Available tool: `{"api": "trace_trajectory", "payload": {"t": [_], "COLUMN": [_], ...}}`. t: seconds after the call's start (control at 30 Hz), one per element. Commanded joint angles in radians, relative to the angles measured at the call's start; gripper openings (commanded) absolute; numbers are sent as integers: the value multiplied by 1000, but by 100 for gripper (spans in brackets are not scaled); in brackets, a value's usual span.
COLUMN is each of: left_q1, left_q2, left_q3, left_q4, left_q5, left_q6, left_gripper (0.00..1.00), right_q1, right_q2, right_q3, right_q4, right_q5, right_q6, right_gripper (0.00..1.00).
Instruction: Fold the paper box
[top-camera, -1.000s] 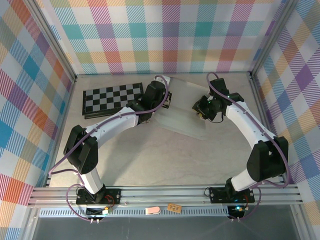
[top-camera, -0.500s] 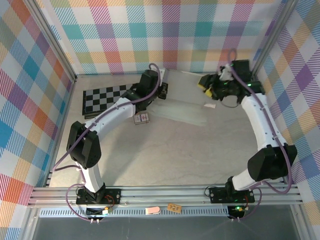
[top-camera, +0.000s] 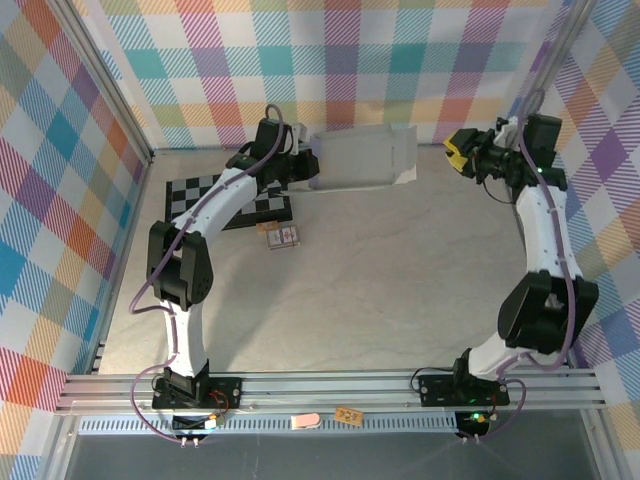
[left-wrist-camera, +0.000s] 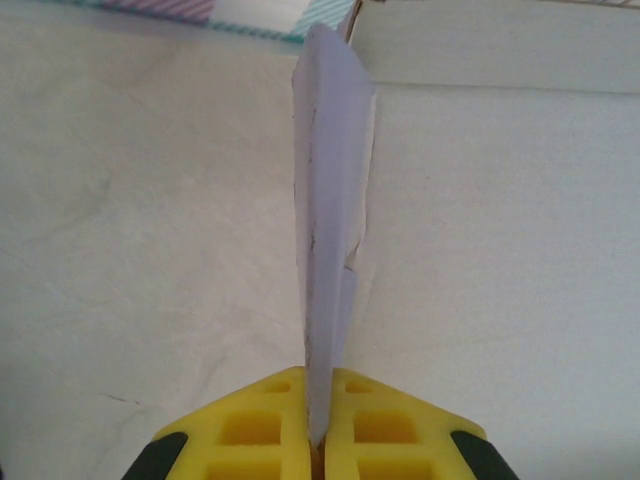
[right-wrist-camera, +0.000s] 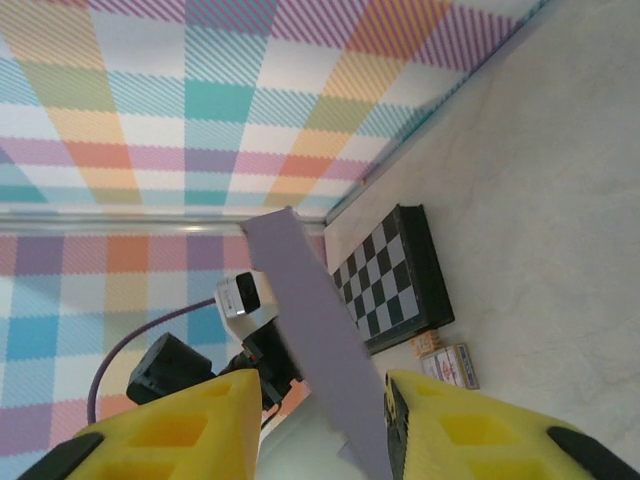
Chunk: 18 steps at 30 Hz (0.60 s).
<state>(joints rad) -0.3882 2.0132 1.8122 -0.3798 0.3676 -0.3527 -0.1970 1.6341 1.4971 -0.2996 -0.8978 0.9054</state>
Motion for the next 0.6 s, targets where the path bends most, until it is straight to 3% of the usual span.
{"api": "trace_trajectory", "payload": {"t": [0.0,0.17,0.57], "left_q1": [5,6,5], "left_q2": [2,8,17], "left_q3": [40,42,44], "left_q4": [-18,-14,-21], "left_q5": [108,131,134], "left_q6": [-49,-64,-79], "left_gripper": [0,0,0], "right_q1": [8,46,123], "right_q2": [26,100,125], "right_q3": [-12,88,105], "right_q4": [168,-10,19], "right_q5": [-166,-206,-237], "right_q6": [9,-144,-144], "right_gripper": [38,35,42]}}
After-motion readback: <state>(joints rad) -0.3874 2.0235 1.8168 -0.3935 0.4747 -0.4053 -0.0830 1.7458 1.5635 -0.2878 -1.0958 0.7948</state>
